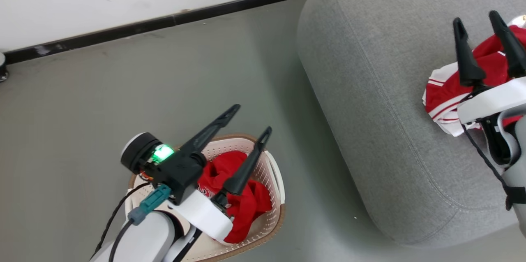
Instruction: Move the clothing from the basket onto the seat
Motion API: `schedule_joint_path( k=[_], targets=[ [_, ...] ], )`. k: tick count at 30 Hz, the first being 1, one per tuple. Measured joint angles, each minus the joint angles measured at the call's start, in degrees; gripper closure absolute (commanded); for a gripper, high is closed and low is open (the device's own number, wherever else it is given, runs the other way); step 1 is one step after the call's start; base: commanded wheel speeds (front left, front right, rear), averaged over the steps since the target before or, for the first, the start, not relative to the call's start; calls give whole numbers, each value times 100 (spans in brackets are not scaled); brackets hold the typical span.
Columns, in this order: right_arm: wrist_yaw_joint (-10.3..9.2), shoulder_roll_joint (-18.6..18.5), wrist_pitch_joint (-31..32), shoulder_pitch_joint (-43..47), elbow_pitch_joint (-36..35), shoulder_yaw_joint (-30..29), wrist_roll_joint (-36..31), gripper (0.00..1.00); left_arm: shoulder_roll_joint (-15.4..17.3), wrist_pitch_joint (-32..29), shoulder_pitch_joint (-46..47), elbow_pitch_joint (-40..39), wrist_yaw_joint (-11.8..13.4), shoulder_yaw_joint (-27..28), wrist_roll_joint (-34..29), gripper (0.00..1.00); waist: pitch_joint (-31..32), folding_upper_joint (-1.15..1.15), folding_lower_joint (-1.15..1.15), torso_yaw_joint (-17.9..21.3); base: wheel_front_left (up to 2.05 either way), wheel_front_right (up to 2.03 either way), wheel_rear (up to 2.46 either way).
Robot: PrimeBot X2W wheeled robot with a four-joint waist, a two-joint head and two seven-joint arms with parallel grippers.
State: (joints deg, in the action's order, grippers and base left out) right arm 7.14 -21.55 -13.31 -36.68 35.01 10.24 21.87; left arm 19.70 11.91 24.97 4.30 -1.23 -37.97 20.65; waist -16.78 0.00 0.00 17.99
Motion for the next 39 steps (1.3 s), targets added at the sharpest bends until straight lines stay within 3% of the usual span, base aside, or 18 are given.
schedule_joint_path(
  k=[12, 30, 39],
  targets=[
    [0, 223, -32, -3, -309, 214, -301, 0, -1, 151, -444, 222, 657, 704, 258, 0, 300, 0, 0, -472, 0, 0, 0],
    [0, 859, -36, 658, -360, -27, -821, 0, -99, 223, -1235, 434, 1343, 1493, 556, 0, 800, 0, 0, -1199, 0, 0, 0],
    [0, 1193, -36, 1102, -354, -172, -879, 0, -189, 223, -1557, 537, 1519, 1750, 645, 0, 1062, 0, 0, -1459, 0, 0, 0]
  ],
)
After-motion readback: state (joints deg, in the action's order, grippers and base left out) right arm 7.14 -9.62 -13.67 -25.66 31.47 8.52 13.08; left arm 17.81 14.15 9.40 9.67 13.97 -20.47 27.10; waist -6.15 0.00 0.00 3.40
